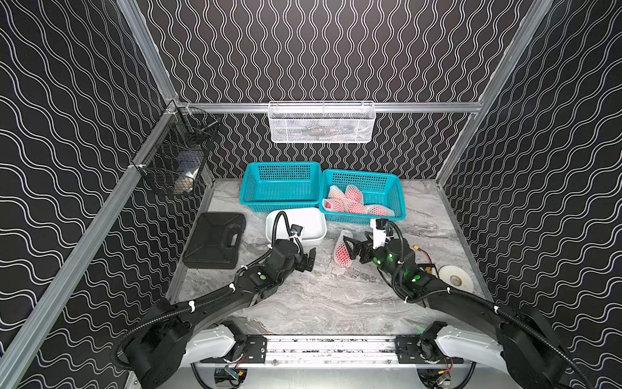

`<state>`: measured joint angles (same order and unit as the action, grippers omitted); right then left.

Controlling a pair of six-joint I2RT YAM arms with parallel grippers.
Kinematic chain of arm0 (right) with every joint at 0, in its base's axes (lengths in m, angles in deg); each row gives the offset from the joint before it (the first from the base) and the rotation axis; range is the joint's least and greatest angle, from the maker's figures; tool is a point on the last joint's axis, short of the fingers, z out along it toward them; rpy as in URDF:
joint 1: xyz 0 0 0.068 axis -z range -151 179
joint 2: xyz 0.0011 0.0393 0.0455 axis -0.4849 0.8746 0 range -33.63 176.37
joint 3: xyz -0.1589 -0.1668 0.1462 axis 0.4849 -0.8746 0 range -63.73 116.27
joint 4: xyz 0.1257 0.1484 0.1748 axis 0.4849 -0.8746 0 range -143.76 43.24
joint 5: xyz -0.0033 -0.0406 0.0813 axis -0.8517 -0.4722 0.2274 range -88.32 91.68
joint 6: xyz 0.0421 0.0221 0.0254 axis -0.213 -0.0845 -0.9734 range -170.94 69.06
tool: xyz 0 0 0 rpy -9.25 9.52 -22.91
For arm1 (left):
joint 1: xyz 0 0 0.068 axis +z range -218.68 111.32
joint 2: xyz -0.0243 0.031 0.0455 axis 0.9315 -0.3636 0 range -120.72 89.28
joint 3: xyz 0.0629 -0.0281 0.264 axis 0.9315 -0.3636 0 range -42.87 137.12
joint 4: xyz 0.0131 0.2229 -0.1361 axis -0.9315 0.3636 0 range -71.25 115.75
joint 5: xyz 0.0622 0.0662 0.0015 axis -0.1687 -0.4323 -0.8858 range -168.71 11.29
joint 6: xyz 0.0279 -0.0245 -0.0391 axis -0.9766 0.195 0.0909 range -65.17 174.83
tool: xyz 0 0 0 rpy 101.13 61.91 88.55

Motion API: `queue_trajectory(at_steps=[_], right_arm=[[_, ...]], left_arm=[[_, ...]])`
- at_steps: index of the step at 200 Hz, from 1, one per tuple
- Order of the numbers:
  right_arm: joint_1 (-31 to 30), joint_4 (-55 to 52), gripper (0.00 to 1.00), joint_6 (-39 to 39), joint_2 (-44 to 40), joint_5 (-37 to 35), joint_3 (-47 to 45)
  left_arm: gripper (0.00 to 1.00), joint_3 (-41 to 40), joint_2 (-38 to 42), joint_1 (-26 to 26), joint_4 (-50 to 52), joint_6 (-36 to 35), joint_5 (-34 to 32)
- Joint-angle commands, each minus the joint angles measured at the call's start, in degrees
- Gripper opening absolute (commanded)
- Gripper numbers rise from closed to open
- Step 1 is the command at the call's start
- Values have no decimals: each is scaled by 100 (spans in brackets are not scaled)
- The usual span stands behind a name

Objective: Remove foam nets from apples
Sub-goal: Remove the foam net from the apple.

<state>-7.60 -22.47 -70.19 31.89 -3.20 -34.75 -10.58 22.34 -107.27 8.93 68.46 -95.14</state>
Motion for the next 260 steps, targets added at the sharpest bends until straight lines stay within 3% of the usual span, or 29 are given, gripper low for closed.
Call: queue_trajectory(at_steps=[1, 44, 81, 150, 183, 208, 220, 239, 260], right_arm=[[38, -1384, 100, -274, 205, 180, 496], [460, -2586, 100, -841, 1254, 949, 1749], [478, -3597, 100, -695, 2118, 824, 2658], [425, -3582, 98, -580, 3162, 571, 3159], [404, -3484, 78, -486, 3425, 736, 3335], [391, -3365, 47, -425, 3249, 817, 3205], [390, -3278, 39, -379, 3104, 871, 3089], [383, -3202, 17, -317, 2917, 1059, 2950], [355, -2931, 13, -292, 2709, 1214, 2691]], left_arm=[[100, -34, 41, 7, -90, 111, 37], [100, -71, 97, 6, -21, 131, 15], [100, -92, 275, 0, 133, 132, 21], [100, -285, 591, -4, 180, 232, 92], [100, -276, 630, -3, 237, 167, 36], [100, -216, 607, -8, 340, 158, 28], [100, -260, 629, -5, 317, 141, -24], [100, -272, 613, -6, 310, 77, -175], [100, -223, 564, -2, 358, 38, -222]])
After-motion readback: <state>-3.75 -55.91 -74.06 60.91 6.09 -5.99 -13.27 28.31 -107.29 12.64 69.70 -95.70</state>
